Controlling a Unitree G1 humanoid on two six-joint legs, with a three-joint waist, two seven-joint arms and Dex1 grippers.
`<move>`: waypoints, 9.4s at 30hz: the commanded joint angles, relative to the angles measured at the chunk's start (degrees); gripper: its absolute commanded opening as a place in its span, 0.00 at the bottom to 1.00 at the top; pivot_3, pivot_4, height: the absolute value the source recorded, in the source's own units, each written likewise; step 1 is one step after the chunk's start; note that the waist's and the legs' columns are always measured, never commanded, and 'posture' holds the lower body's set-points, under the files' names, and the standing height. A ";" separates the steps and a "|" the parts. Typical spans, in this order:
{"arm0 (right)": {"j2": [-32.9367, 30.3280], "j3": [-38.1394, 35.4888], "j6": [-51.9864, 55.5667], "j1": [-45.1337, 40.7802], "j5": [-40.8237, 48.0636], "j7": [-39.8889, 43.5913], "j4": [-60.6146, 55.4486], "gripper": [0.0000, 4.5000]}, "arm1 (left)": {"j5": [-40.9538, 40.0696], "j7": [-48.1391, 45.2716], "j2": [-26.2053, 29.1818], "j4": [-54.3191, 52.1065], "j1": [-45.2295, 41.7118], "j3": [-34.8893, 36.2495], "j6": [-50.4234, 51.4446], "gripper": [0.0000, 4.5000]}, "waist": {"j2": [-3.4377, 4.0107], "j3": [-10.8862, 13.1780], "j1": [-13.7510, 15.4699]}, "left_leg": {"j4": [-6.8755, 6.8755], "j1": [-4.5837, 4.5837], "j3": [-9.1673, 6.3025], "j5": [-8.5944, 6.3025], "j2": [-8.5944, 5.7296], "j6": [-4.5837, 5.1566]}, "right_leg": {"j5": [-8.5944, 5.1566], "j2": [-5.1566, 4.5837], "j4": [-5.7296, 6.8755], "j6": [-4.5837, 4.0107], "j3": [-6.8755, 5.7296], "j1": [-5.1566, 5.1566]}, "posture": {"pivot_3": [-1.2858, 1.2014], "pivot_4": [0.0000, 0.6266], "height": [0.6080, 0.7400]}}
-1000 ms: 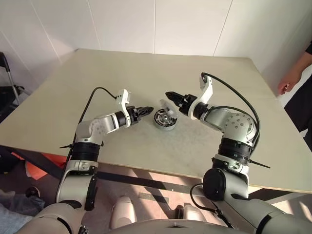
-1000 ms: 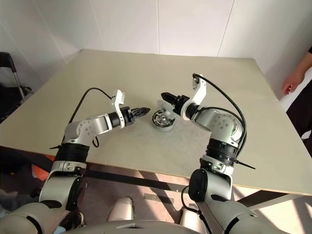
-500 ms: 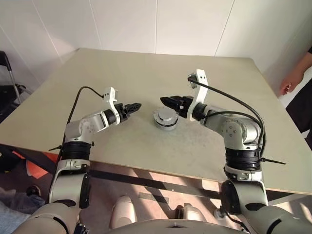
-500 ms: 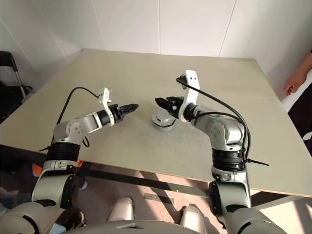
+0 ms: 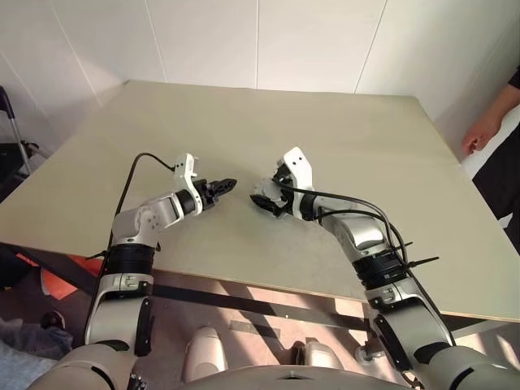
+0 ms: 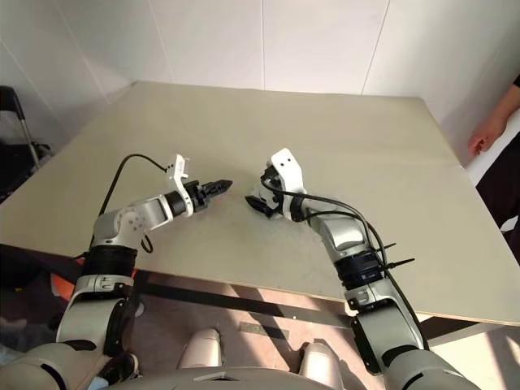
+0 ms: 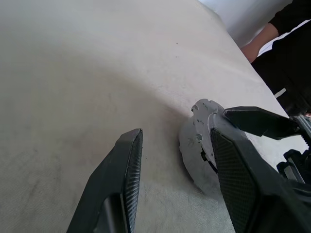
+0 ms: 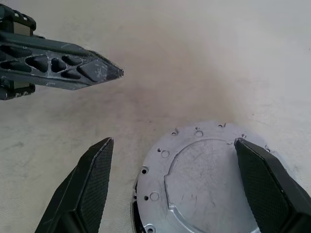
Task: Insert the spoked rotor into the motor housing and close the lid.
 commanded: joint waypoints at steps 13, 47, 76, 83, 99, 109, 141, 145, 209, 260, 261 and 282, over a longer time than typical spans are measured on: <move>-0.22 -3.95 -4.08 -3.13 -1.70 0.09 3.21 0.99 | -0.34 0.09 -0.44 -3.23 -0.30 -0.39 -0.10 0.52 | -0.02 0.01 -0.01 | 0.11 -0.04 0.00 -0.04 0.01 0.07 | 0.00 -0.01 0.02 -0.01 0.00 0.01 | 0.52 0.00 1.00; -0.99 -7.11 -2.27 -0.37 0.23 4.46 -1.88 0.70 | 0.05 0.43 1.84 0.09 -1.54 1.36 -2.12 0.52 | -0.03 0.01 -0.07 | 0.12 -0.04 0.00 -0.18 0.02 0.32 | 0.00 0.00 0.00 -0.02 -0.01 0.01 | 0.52 0.00 1.00; -5.81 -4.45 -2.90 2.08 -3.50 7.80 -0.03 0.70 | -0.38 0.97 1.67 -0.98 -0.59 1.32 -1.72 0.52 | -0.04 0.01 0.29 | 0.16 -0.06 0.00 -0.20 0.00 0.35 | 0.00 -0.02 -0.01 -0.02 -0.01 0.05 | 0.52 0.00 1.00; -5.95 -5.00 -3.06 2.24 -3.38 7.32 0.14 0.70 | -0.48 0.82 1.62 -0.58 -1.03 1.43 -1.83 0.52 | -0.04 0.02 0.28 | 0.17 -0.08 0.00 -0.21 0.00 0.36 | 0.00 -0.03 -0.02 -0.02 -0.02 0.05 | 0.52 0.00 1.00; -5.77 -5.88 -2.84 1.25 -2.54 6.15 -0.53 0.70 | -0.14 0.84 1.27 -0.49 -0.46 1.08 -2.11 0.52 | -0.05 0.02 0.23 | 0.18 -0.10 0.00 -0.21 0.01 0.37 | 0.00 -0.03 -0.02 -0.02 -0.02 0.03 | 0.52 0.00 1.00; -6.79 -5.11 -3.03 2.39 -3.06 7.53 -0.18 0.70 | -0.17 0.96 1.48 -0.46 -0.48 1.37 -2.24 0.52 | -0.05 0.02 0.25 | 0.19 -0.11 0.00 -0.22 0.00 0.37 | 0.00 -0.03 -0.03 -0.02 -0.03 0.03 | 0.52 0.00 1.00; -7.04 -2.73 -2.41 1.93 -6.34 4.97 1.20 0.70 | -5.02 8.70 -11.29 22.23 -11.95 7.22 4.35 0.00 | -0.12 0.03 0.15 | 0.33 -0.04 0.00 -0.26 -0.04 0.46 | 0.00 -0.12 -0.09 0.00 -0.05 0.25 | 0.52 0.00 1.00; -7.34 -2.80 -2.41 2.25 -6.24 4.96 0.80 0.70 | -3.56 6.58 -10.64 20.59 -9.01 4.72 6.27 0.00 | -0.12 0.03 0.16 | 0.32 0.01 0.00 -0.27 -0.04 0.47 | 0.00 -0.14 -0.09 0.00 -0.07 0.34 | 0.52 0.00 1.00; -6.73 -34.13 49.00 2.30 20.84 0.98 -1.03 1.00 | -2.24 8.57 -12.27 19.20 -14.89 5.64 8.08 0.00 | -0.06 0.05 0.14 | -0.15 0.23 0.07 -0.21 -0.06 0.36 | -0.06 -0.12 -0.48 0.03 -0.13 0.42 | 0.52 0.00 1.00; 14.15 -50.98 36.18 -24.69 33.95 -20.51 18.44 0.51 | -12.91 11.71 -11.34 10.15 -7.90 19.75 5.64 0.00 | 0.02 0.11 0.12 | -0.71 -0.37 0.03 0.08 0.04 -0.10 | -0.14 0.01 -0.28 -0.11 -0.25 -0.48 | 0.52 0.00 1.00; 14.88 -51.24 35.92 -25.94 34.54 -21.31 19.15 0.51 | -14.43 11.80 -11.89 8.87 -7.08 20.55 6.19 0.00 | 0.02 0.11 0.13 | -0.71 -0.38 0.03 0.08 0.05 -0.09 | -0.14 0.01 -0.28 -0.11 -0.29 -0.47 | 0.52 0.00 1.00; 14.32 -42.91 32.76 -28.61 31.56 -19.34 30.68 0.50 | -40.97 13.04 -13.89 -4.25 1.22 25.08 17.34 0.79 | -0.06 0.15 0.12 | -0.09 -0.82 -0.24 0.06 0.11 -0.08 | -0.13 -0.10 -0.10 -0.08 -0.65 -0.43 | 0.52 0.00 1.00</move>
